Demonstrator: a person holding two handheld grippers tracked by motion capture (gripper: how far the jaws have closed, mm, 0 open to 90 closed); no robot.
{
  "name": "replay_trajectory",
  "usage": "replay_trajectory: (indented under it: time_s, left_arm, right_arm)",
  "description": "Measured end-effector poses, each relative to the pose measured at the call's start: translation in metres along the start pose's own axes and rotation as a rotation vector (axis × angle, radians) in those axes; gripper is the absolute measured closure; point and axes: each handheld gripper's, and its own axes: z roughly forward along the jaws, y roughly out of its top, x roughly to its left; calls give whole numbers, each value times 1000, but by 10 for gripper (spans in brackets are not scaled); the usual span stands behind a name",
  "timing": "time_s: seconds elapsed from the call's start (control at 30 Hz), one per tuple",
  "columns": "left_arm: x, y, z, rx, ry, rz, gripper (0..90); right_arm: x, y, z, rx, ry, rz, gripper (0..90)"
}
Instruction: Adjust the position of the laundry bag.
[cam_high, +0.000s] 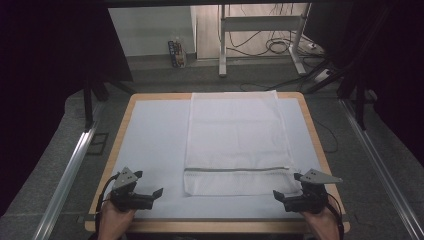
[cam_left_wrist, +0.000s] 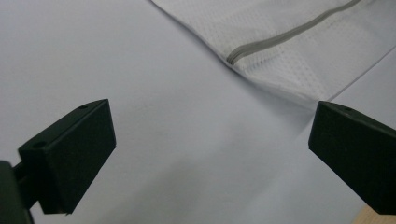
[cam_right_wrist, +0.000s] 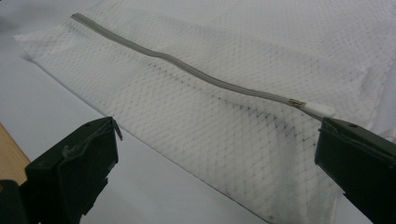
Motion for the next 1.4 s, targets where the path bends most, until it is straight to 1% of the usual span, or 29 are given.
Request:
replay_trajectory:
  time_s: [0.13,0.17,0.23,0.3,0.33,0.37,0.43,0.47,0.5,0.6,0.67,0.77,0.9,0.97,1.0,1.03,1.07,1.13,1.17,1.23,1.3,1.33,1.37,1.4]
  left_arm:
    - [0,0,-1,0,5,4,16]
    - [1,1,-2,0,-1,-11,21]
    - [2,1,-1,4,-4,-15,27]
    - [1,1,1,25,14,-2,27]
    - [1,0,3,40,28,13,30]
    - [1,0,3,40,28,13,36]
    - [0,0,4,41,37,29,50]
    - [0,0,4,42,43,36,50]
    - [-1,0,5,43,59,49,57]
    - [-1,0,5,45,63,50,60]
    - [-1,0,5,45,55,46,69]
    - [-2,0,5,50,50,50,80]
    - [-3,1,6,55,48,57,87]
    - [-3,2,7,80,34,36,87]
    - [-3,2,7,80,34,36,87]
    - [-3,3,8,87,19,19,87]
    - [-1,4,8,91,-11,-9,87]
    - [0,5,8,94,-18,-16,87]
    - [1,6,9,100,-26,-21,87]
    - [1,7,10,103,-29,-19,80]
    - [-1,9,12,118,-11,9,80]
    - [-2,10,14,126,-11,21,81]
    - [-3,11,15,124,-8,29,81]
    - [-4,12,15,119,-8,28,90]
  right_arm:
    - [-2,-1,1,4,1,12,0]
    - [-1,-1,1,7,-2,10,0]
    - [-1,0,1,9,1,10,0]
    - [0,0,2,18,3,0,0]
    - [1,0,4,25,6,-8,0]
    - [1,0,4,25,6,-8,0]
    - [1,0,6,45,18,-13,0]
    - [1,0,6,45,18,-13,0]
    - [1,-1,8,58,25,-21,3]
    - [1,-1,9,66,25,-31,4]
    - [3,0,10,68,25,-40,7]
    - [3,-1,11,74,36,-35,8]
    - [3,0,11,69,39,-31,9]
    - [3,0,12,66,43,-28,14]
    - [3,0,12,66,43,-28,14]
    - [2,0,13,73,48,-25,15]
    - [2,0,15,71,42,-25,15]
    - [2,0,15,68,38,-27,15]
    - [2,1,17,62,27,-31,15]
    - [2,2,18,57,12,-28,15]
    - [2,2,19,52,10,-25,15]
    - [1,3,20,45,8,-20,14]
    - [1,4,20,42,9,-10,15]
    - [1,5,21,39,7,-8,14]
